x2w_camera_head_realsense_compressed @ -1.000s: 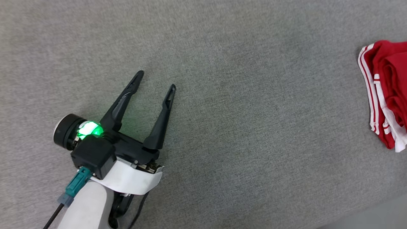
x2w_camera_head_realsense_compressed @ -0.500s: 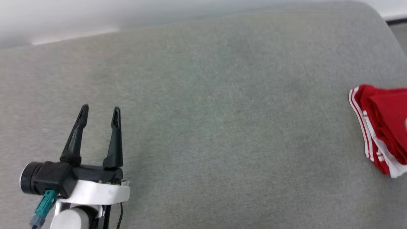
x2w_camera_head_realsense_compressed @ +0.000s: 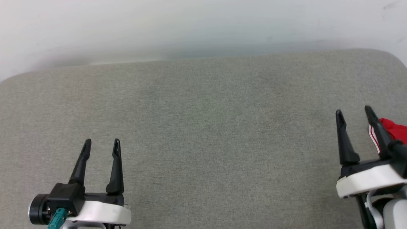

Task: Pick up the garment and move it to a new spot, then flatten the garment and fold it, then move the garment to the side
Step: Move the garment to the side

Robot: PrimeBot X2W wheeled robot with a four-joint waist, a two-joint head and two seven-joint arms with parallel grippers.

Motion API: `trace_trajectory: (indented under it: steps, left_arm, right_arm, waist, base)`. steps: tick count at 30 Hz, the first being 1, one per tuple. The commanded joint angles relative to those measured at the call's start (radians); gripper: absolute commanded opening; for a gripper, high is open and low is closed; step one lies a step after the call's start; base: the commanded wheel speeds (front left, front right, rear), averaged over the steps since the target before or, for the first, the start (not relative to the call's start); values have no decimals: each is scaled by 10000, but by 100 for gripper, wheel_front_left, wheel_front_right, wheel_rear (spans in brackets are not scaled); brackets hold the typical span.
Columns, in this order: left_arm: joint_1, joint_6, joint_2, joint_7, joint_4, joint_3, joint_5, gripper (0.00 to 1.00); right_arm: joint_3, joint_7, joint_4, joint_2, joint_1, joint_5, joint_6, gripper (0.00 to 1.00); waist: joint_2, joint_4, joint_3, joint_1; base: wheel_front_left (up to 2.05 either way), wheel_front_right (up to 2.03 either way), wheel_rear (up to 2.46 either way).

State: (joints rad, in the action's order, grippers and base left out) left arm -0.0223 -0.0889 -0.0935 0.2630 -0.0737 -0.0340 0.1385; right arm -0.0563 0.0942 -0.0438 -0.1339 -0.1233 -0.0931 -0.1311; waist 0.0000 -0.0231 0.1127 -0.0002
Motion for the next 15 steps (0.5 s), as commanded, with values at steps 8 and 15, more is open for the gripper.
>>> trace_trajectory:
  steps: [8,15]
  left_arm:
    - [-382,-231,136,22,356,98,-14,100]
    - [-425,-313,236,22,437,1,-23,100]
  right_arm:
    - [-21,859,305,680,953,109,8,100]
    - [90,1156,549,843,1146,79,8,100]
  waist:
    - [0,197,-295,2]
    - [0,189,-377,2]
  base:
    - [0,0,0]
    - [0,0,0]
